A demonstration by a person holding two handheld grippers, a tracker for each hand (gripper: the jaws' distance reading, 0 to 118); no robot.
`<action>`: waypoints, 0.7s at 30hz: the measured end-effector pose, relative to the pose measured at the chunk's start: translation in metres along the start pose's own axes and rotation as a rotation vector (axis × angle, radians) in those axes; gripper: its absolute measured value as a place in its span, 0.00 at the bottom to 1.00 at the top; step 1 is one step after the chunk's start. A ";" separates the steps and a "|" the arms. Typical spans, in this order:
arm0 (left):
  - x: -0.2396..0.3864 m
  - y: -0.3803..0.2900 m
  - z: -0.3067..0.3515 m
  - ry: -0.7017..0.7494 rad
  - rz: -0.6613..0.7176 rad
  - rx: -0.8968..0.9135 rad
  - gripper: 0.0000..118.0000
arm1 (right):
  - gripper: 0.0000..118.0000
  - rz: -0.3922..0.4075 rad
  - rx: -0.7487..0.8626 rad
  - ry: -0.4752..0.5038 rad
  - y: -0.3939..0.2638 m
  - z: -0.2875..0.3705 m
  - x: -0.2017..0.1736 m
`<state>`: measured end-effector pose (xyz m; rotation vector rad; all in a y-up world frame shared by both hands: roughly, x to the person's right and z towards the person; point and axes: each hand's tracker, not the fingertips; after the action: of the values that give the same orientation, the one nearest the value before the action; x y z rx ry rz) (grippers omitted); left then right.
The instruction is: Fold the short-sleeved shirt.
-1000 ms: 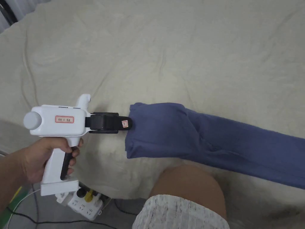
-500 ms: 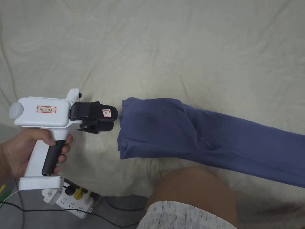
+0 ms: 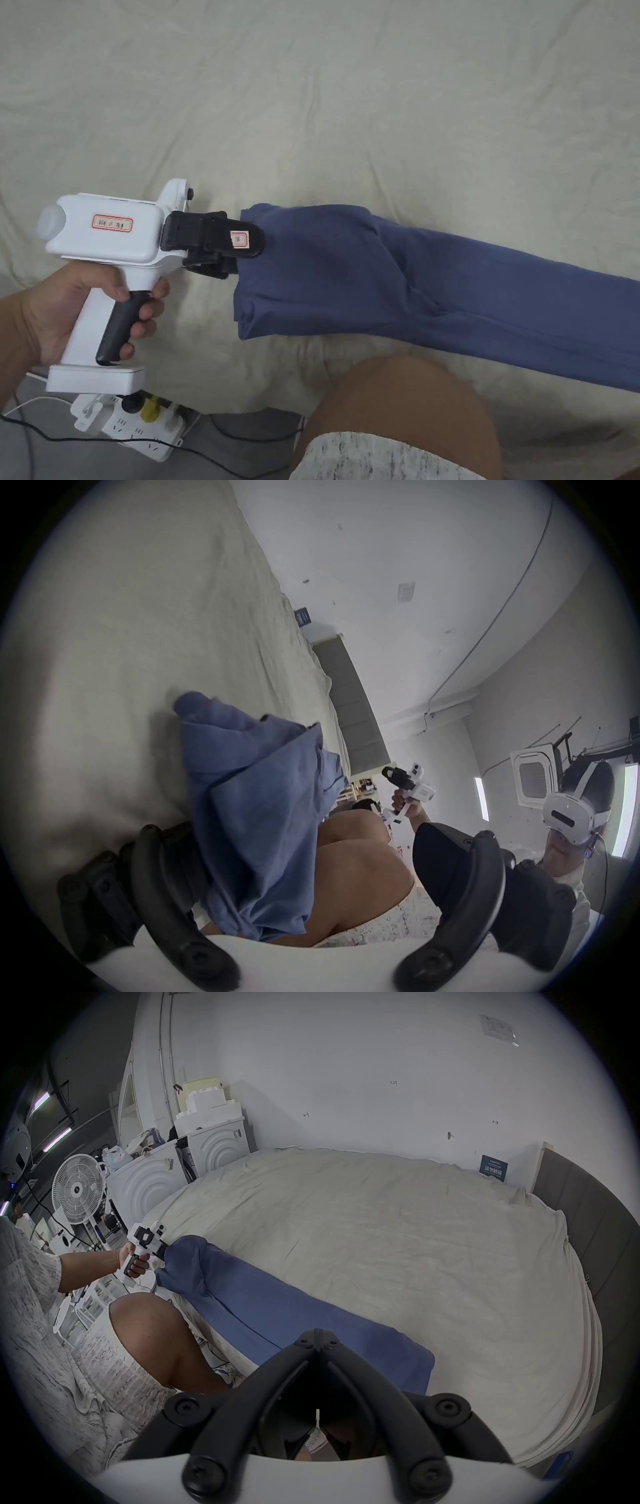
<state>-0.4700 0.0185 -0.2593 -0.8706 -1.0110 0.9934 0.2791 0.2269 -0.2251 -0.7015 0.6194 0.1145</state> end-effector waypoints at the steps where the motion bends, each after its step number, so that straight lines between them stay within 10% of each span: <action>1: -0.001 0.000 -0.004 -0.005 0.009 -0.002 0.95 | 0.00 -0.002 -0.001 0.002 0.000 -0.001 0.000; 7: 0.000 0.001 -0.021 -0.033 0.000 0.001 0.90 | 0.00 -0.009 0.002 0.009 -0.002 -0.004 0.000; 8: 0.002 0.001 -0.023 -0.010 -0.028 0.002 0.78 | 0.00 -0.008 0.001 0.009 -0.003 -0.005 0.000; 9: 0.004 -0.001 -0.025 0.017 -0.044 0.003 0.42 | 0.00 -0.009 0.002 0.009 -0.003 -0.005 0.000; 10: 0.002 -0.001 -0.027 0.042 -0.032 0.004 0.42 | 0.00 -0.012 0.003 0.011 -0.003 -0.006 0.001; 12: -0.004 -0.004 -0.035 0.206 -0.054 0.012 0.04 | 0.00 -0.015 0.006 0.012 -0.002 -0.004 0.001; 21: 0.006 -0.004 -0.034 0.204 -0.044 0.052 0.05 | 0.00 -0.024 0.005 0.019 -0.011 -0.012 0.008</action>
<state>-0.4352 0.0185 -0.2641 -0.8842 -0.8246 0.8708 0.2833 0.2101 -0.2302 -0.7060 0.6294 0.0837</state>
